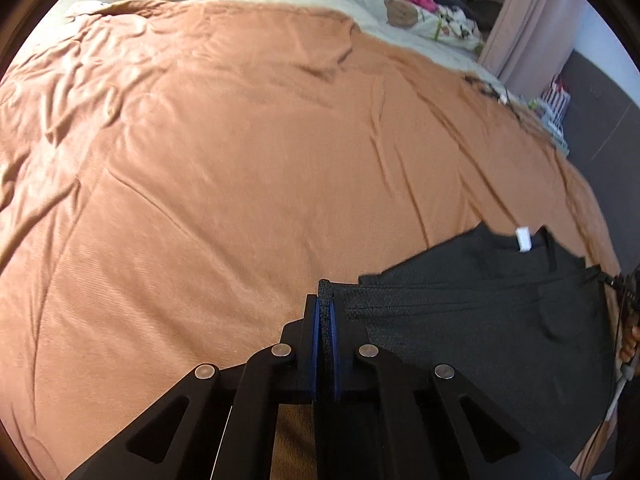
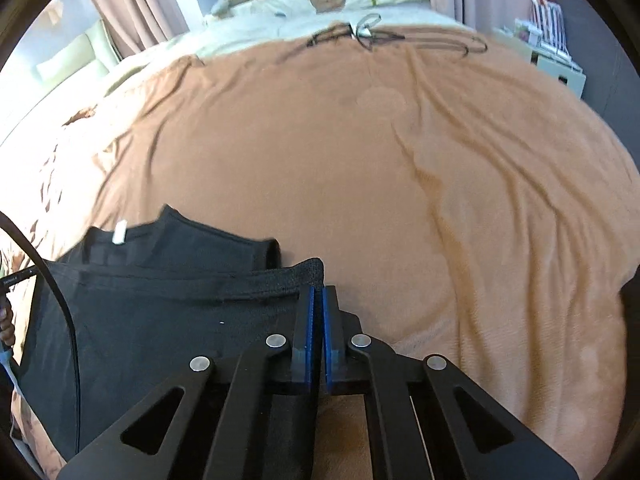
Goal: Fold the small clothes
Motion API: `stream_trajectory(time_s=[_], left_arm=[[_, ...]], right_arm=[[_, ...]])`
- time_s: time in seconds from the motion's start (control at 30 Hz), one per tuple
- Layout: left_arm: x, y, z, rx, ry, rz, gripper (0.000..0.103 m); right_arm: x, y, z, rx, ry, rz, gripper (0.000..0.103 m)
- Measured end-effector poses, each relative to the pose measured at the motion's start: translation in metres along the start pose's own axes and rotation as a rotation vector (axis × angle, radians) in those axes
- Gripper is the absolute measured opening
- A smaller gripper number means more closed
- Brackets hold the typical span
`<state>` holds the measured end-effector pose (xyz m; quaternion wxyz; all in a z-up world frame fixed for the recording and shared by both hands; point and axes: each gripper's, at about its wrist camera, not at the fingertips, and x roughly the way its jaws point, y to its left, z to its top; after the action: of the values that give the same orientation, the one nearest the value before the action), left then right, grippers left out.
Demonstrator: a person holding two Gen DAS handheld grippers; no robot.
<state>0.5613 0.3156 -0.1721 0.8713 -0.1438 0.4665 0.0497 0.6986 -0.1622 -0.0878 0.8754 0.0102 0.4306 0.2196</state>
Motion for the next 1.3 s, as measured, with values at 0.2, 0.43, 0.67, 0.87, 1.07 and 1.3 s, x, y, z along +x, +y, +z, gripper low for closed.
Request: stream_trajectory(time_s=[0.2,0.43,0.67,0.87,1.07,1.3], left_arm=[[-0.018,-0.004,0.015,-0.016,-0.063,0.003,0.004],[-0.006,-0.006,0.031,-0.046,-0.079,0.027,0.004],[0.019,-0.005,0.042,-0.039,-0.046,0.064,0.004],[0.039,-0.001,0.047,-0.040,-0.019,0.084,0.004],[0.057,0.002,0.051,-0.066,0.037,0.103,0.005],[0.037,0.004,0.045,-0.110,0.012,0.099,0.051]], right_arm=[[-0.026,0.008,0.002,0.000,-0.072,-0.012,0.000],[-0.020,0.013,0.016,0.009,-0.087,-0.026,0.000],[0.006,0.010,0.031,0.018,-0.044,-0.035,0.000],[0.033,0.009,0.047,0.024,0.002,-0.065,0.000],[0.056,0.008,0.055,0.055,0.033,-0.077,0.002],[0.044,-0.003,0.056,0.106,0.001,-0.051,0.078]])
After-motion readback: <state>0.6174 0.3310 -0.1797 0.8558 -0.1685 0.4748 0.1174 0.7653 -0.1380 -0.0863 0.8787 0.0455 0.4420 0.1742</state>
